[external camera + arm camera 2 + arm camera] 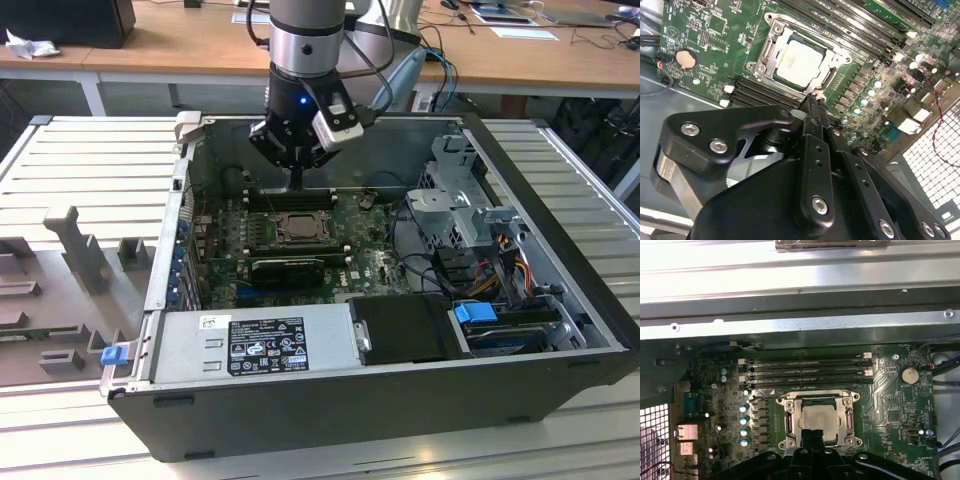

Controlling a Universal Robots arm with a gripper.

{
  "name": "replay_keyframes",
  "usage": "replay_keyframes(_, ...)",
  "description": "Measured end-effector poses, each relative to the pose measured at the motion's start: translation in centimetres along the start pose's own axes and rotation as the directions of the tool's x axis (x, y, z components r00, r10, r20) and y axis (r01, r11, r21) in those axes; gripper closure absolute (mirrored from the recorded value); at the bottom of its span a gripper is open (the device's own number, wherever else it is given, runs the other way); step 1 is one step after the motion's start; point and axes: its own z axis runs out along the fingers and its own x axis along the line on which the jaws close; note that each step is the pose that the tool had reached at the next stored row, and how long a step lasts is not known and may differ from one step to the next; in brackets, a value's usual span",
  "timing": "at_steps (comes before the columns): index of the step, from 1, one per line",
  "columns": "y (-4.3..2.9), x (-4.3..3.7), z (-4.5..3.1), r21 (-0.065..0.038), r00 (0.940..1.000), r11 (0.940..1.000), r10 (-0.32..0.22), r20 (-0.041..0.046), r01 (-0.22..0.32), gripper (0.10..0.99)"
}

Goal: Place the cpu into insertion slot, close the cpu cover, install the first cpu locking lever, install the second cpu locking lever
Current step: 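Install the first cpu locking lever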

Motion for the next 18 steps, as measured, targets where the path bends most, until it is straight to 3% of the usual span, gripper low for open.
replay_keyframes(18,-0.03,0.17,0.00,0.002,0.9939,0.9939,-0.110,-0.0049,0.111,0.980)
